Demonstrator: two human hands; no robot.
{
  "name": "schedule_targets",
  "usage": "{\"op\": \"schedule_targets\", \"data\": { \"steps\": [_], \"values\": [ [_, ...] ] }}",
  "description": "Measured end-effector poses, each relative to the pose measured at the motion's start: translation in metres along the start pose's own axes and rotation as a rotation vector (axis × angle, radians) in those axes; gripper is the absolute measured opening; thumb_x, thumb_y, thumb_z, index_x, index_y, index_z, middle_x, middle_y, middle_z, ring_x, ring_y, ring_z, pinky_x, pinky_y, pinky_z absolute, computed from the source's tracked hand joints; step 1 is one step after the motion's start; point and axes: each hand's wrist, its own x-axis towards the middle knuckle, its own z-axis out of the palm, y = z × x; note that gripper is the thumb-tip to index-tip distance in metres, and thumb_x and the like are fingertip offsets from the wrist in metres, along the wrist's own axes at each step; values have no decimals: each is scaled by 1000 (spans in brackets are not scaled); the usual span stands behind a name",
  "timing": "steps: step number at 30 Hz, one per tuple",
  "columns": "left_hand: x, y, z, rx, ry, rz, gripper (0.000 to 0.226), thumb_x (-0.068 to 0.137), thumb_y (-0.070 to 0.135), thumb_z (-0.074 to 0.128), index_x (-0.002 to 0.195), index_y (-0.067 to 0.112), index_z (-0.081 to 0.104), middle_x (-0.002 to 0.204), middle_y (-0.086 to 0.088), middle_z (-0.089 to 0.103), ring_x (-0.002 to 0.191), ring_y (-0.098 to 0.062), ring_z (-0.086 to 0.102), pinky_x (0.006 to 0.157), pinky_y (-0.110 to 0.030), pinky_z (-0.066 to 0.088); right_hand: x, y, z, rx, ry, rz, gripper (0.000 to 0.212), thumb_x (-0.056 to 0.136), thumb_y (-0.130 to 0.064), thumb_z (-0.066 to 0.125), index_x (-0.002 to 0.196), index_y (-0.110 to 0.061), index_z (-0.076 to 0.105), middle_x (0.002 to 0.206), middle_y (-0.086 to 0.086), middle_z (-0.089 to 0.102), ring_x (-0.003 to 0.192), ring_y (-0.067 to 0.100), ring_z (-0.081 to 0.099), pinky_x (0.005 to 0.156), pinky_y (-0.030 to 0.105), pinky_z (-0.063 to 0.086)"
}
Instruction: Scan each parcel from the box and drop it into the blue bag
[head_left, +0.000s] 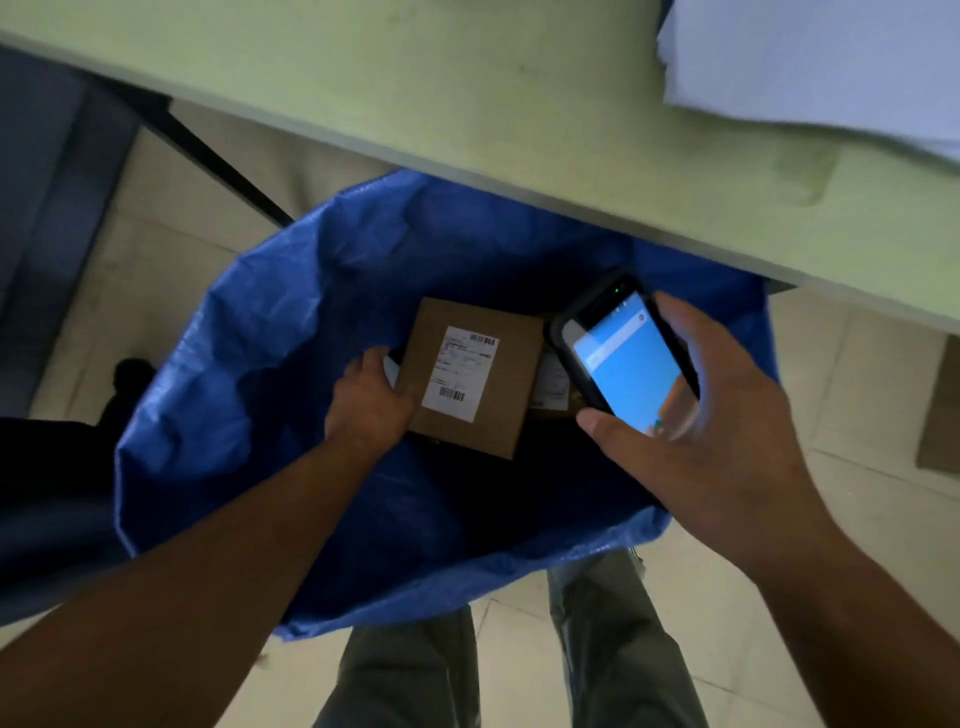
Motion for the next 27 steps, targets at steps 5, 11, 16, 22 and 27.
{"op": "schedule_targets", "data": {
  "steps": [5, 11, 16, 22, 27],
  "values": [
    [-61, 56, -61, -33, 68, 178, 61, 91, 36, 62, 149, 26, 45, 145, -5, 55, 128, -25, 55, 101, -49, 51, -26, -27, -35, 20, 27, 11, 94, 65, -60, 75, 146, -35, 34, 127, -26, 41, 112, -11, 37, 81, -6, 29],
    [-153, 112, -129, -86, 153, 312, 62, 94, 33, 63, 151, 27, 43, 145, -6, 56, 128, -23, 55, 95, -35, 46, -64, -71, -88, 77, 92, 25, 90, 68, -54, 80, 144, -33, 38, 132, -18, 51, 109, 9, 54, 90, 31, 50],
    [-216, 140, -176, -165, 189, 384, 60, 96, 36, 62, 152, 32, 42, 148, 0, 55, 127, -17, 55, 93, -27, 40, -99, -108, -120, 100, 222, 1, 86, 68, -50, 81, 141, -35, 39, 112, -31, 45, 99, 1, 50, 78, 13, 39],
    [-290, 178, -226, -235, 124, 604, 60, 97, 38, 59, 153, 37, 39, 151, 8, 53, 136, -14, 49, 104, -29, 39, -161, -152, -153, 143, 419, 24, 81, 67, -50, 78, 137, -43, 38, 105, -42, 44, 92, 2, 53, 73, 8, 36],
    [-337, 202, -254, -217, 103, 788, 53, 98, 37, 59, 148, 39, 42, 142, 13, 57, 131, -14, 50, 100, -31, 40, -226, -171, -180, 133, 605, 100, 84, 67, -56, 75, 140, -40, 37, 114, -27, 49, 94, 4, 54, 74, 15, 40]
  ]
}}
